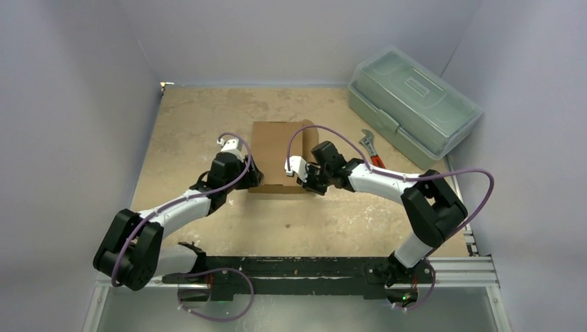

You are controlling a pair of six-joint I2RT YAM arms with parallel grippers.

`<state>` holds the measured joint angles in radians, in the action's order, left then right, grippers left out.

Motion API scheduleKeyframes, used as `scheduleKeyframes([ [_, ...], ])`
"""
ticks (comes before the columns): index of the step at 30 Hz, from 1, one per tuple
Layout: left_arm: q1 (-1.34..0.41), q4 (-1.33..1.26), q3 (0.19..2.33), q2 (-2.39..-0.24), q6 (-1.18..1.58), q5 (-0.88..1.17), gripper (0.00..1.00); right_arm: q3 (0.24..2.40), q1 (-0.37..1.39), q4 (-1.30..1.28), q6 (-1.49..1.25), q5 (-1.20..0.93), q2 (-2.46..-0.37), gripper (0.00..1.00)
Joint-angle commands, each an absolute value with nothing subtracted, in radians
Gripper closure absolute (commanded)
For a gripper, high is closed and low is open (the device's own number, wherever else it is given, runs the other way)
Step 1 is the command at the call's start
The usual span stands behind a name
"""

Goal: Fold the paper box
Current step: Close the paper box at the center of the board.

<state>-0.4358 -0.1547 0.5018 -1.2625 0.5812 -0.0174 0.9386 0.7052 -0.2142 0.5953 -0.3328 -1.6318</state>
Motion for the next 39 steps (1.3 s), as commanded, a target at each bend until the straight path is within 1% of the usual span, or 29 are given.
scheduleKeyframes([
  [1,-0.445,-0.154,0.522,-1.293,0.566,0.079,0.47,0.99,0.722,-0.169,0.601,-0.381,-1.636,1.0],
  [11,-0.445,-0.158,0.523,-1.305,0.571,0.096,0.47,0.993,0.727,-0.144,0.559,-0.379,-1.641,1.0],
  [14,-0.445,-0.145,0.525,-1.3,0.572,0.085,0.47,0.99,0.726,-0.159,0.574,-0.363,-1.637,0.98],
  [15,-0.445,-0.137,0.526,-1.295,0.571,0.076,0.47,0.986,0.725,-0.162,0.581,-0.355,-1.63,0.96],
  [17,-0.445,-0.122,0.528,-1.284,0.572,0.054,0.45,0.979,0.725,-0.174,0.598,-0.349,-1.61,0.84],
  [20,-0.445,-0.097,0.54,-1.268,0.575,0.029,0.41,0.976,0.707,-0.21,0.632,-0.375,-1.565,0.68],
  [23,-0.445,-0.063,0.55,-1.225,0.585,0.003,0.33,0.976,0.663,-0.262,0.674,-0.457,-1.504,0.55],
  [26,-0.445,-0.03,0.553,-1.158,0.599,-0.049,0.27,0.965,0.626,-0.3,0.709,-0.53,-1.44,0.45],
  [29,-0.445,0.025,0.553,-1.07,0.619,-0.086,0.26,0.96,0.579,-0.306,0.708,-0.59,-1.4,0.43],
  [30,-0.445,0.047,0.547,-1.036,0.634,-0.096,0.27,0.958,0.559,-0.283,0.676,-0.6,-1.392,0.45],
  [33,-0.445,0.062,0.495,-0.922,0.688,-0.076,0.3,0.938,0.475,-0.182,0.55,-0.608,-1.364,0.58],
  [35,-0.445,0.062,0.434,-0.855,0.732,-0.032,0.36,0.909,0.428,-0.08,0.436,-0.605,-1.341,0.63],
  [36,-0.445,0.061,0.406,-0.827,0.755,-0.01,0.41,0.898,0.409,-0.032,0.376,-0.615,-1.332,0.64],
  [37,-0.445,0.062,0.38,-0.806,0.778,0.018,0.49,0.892,0.395,0.025,0.316,-0.627,-1.327,0.64],
  [38,-0.445,0.066,0.356,-0.789,0.796,0.045,0.57,0.899,0.388,0.067,0.261,-0.635,-1.331,0.6],
  [39,-0.445,0.077,0.34,-0.777,0.81,0.062,0.63,0.923,0.387,0.086,0.22,-0.641,-1.353,0.54],
])
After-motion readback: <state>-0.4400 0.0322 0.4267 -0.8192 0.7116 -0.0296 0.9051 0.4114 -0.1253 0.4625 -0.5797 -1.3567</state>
